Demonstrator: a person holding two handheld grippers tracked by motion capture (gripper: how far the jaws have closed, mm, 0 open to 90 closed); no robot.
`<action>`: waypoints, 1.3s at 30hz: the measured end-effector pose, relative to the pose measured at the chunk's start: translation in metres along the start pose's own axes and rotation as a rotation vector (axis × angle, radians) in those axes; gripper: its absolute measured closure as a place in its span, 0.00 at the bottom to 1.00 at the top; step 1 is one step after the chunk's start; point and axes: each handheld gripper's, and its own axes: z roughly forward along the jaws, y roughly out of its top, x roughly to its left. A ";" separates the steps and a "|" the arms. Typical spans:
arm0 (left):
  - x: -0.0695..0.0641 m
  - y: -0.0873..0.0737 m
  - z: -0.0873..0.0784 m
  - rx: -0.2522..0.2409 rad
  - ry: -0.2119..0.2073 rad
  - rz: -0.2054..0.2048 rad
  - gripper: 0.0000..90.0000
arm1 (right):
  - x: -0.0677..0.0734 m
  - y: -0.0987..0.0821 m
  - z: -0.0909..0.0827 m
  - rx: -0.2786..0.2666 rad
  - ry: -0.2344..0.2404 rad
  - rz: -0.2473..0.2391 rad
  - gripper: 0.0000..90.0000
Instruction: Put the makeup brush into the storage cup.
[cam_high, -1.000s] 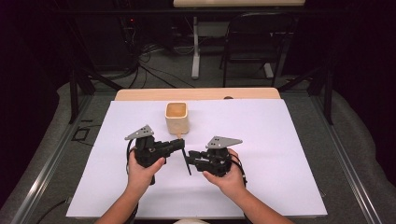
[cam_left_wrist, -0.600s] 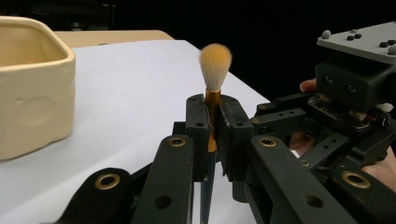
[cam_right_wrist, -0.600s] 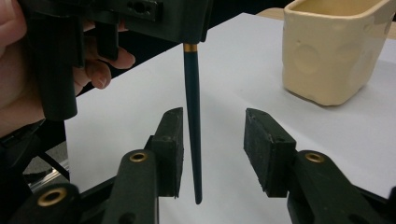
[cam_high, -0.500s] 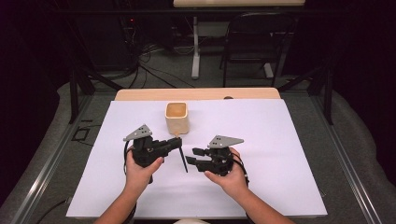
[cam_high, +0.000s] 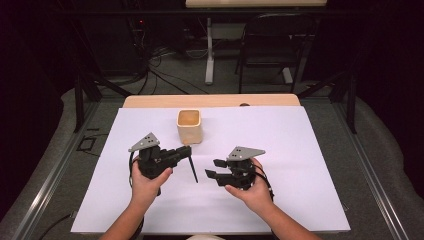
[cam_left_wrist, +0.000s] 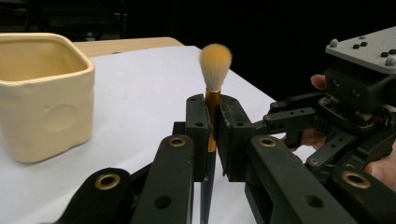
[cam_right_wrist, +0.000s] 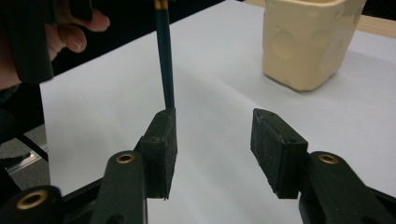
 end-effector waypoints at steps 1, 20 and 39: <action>0.000 0.000 0.000 -0.001 0.006 0.003 0.93 | 0.000 -0.001 0.000 0.006 -0.008 -0.004 0.56; 0.000 0.000 -0.006 -0.001 0.059 0.062 0.93 | -0.008 -0.013 -0.012 0.004 -0.051 0.013 0.53; 0.007 0.023 0.000 0.036 0.097 0.066 0.93 | -0.018 -0.029 -0.016 -0.037 -0.075 0.049 0.50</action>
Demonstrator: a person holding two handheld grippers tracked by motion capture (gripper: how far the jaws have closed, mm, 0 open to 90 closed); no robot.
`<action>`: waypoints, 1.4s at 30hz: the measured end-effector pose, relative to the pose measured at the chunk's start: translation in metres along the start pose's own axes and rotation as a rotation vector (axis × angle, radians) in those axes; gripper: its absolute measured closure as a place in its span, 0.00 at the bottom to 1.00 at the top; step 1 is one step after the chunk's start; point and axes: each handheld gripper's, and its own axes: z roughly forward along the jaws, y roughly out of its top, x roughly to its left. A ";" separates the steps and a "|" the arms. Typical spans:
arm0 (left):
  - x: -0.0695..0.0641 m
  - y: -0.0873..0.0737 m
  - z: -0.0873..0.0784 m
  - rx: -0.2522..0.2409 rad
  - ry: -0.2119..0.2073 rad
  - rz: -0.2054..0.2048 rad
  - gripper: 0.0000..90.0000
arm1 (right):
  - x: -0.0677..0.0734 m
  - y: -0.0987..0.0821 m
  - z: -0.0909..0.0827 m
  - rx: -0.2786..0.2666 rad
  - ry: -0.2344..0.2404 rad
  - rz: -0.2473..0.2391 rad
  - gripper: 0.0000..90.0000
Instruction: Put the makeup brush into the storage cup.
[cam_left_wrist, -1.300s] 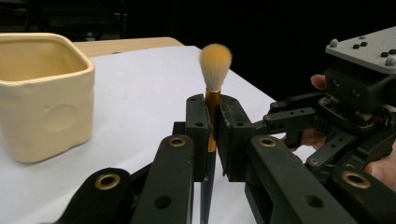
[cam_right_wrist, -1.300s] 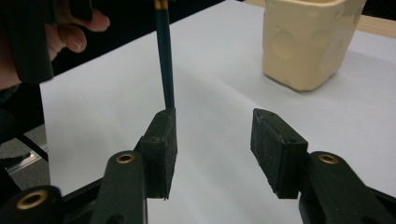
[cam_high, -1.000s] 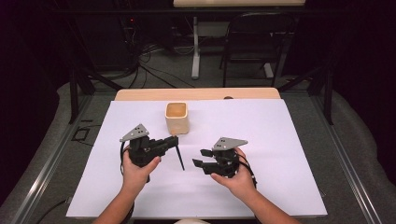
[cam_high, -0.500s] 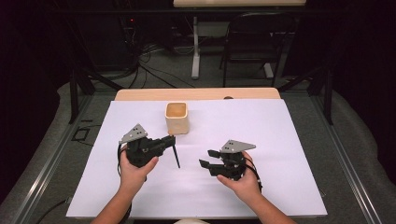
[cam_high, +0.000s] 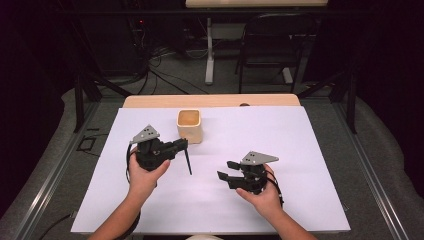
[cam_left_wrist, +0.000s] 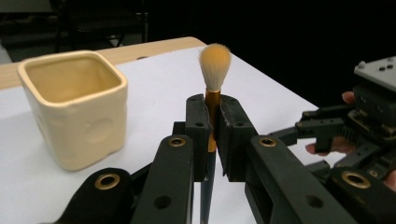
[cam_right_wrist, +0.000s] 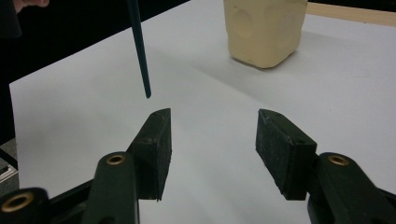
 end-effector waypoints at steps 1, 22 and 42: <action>0.000 0.003 0.000 -0.005 0.002 -0.004 0.93 | -0.001 -0.001 0.000 0.004 0.002 -0.006 0.50; -0.008 0.038 0.003 0.008 0.060 0.028 0.93 | -0.002 -0.005 -0.004 -0.005 0.037 0.013 0.44; -0.021 0.084 0.008 -0.016 0.115 0.061 0.93 | -0.010 -0.008 -0.008 -0.024 -0.006 0.022 0.43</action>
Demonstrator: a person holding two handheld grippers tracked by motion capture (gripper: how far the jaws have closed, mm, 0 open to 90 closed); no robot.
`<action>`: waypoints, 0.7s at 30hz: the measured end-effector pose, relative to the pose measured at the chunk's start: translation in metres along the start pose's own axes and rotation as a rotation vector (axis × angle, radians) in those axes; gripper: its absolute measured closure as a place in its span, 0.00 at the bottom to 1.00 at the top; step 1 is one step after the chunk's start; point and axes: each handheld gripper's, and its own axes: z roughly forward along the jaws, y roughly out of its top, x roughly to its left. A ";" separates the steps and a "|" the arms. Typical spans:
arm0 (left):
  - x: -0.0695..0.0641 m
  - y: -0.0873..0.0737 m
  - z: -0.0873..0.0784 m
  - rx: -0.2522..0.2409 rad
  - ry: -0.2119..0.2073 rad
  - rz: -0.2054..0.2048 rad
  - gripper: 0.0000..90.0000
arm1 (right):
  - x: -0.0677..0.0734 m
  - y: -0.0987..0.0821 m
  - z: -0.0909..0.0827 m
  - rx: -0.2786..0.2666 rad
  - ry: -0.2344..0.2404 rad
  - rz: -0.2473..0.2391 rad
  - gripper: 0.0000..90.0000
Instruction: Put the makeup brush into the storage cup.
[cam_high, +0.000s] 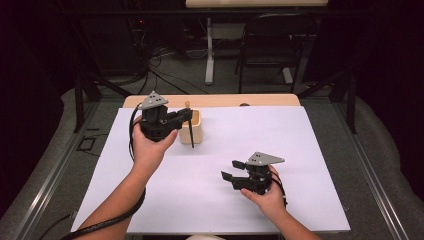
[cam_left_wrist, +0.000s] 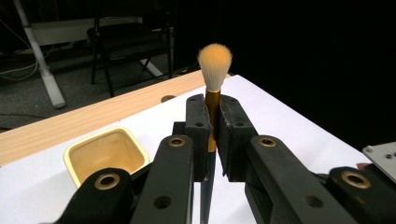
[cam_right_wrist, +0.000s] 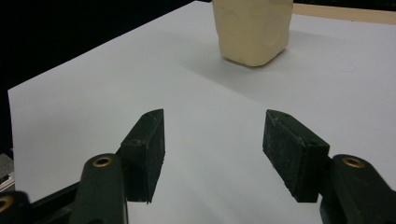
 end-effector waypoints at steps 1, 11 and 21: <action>0.001 0.001 0.001 0.000 0.008 0.001 0.93 | 0.000 0.000 0.000 0.001 -0.003 0.000 0.43; 0.015 0.011 0.009 -0.040 0.072 -0.028 0.93 | -0.001 -0.001 0.000 -0.004 0.002 0.001 0.43; 0.028 0.020 0.010 -0.064 0.114 -0.035 0.93 | 0.000 -0.001 0.000 0.005 0.002 -0.004 0.43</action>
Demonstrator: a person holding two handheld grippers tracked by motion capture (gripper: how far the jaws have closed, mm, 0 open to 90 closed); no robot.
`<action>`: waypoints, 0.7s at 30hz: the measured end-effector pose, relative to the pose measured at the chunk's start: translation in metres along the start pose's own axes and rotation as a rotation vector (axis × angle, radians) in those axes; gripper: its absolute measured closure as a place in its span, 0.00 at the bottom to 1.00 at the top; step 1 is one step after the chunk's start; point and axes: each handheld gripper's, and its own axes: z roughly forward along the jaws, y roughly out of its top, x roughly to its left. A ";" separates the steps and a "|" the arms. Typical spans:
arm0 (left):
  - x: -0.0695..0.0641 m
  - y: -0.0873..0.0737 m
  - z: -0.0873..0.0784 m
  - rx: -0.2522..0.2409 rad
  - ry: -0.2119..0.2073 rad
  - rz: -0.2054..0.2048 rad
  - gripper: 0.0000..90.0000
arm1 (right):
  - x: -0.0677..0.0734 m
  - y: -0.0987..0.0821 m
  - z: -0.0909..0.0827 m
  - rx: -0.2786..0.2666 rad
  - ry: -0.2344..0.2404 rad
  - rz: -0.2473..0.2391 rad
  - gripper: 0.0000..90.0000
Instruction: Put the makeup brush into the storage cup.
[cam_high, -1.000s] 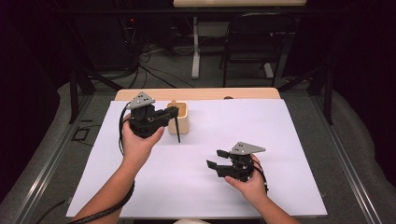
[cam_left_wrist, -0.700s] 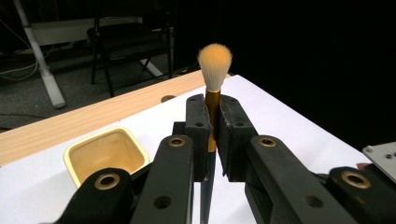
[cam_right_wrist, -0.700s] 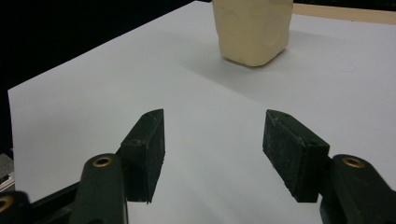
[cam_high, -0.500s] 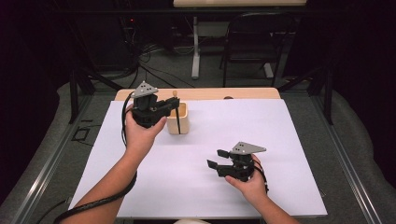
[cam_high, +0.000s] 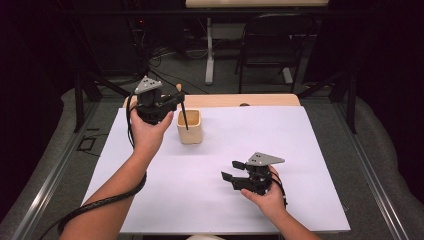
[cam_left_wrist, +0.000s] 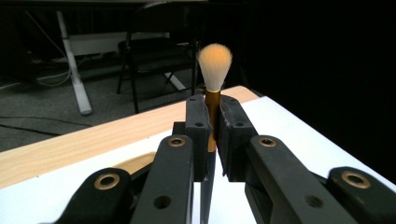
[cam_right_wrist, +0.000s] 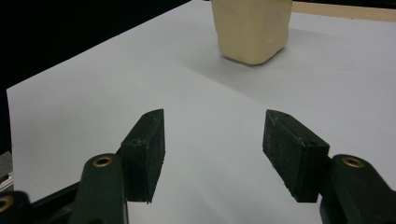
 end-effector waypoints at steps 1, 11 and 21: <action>0.000 0.000 0.000 0.000 0.000 0.000 0.93 | 0.000 0.000 0.000 0.000 0.000 0.000 0.43; 0.004 0.006 0.007 0.013 0.025 0.030 0.93 | 0.000 -0.001 0.001 -0.008 0.006 0.012 0.44; 0.008 0.010 0.018 0.024 0.026 0.018 0.93 | 0.000 -0.001 0.002 0.001 0.008 0.003 0.44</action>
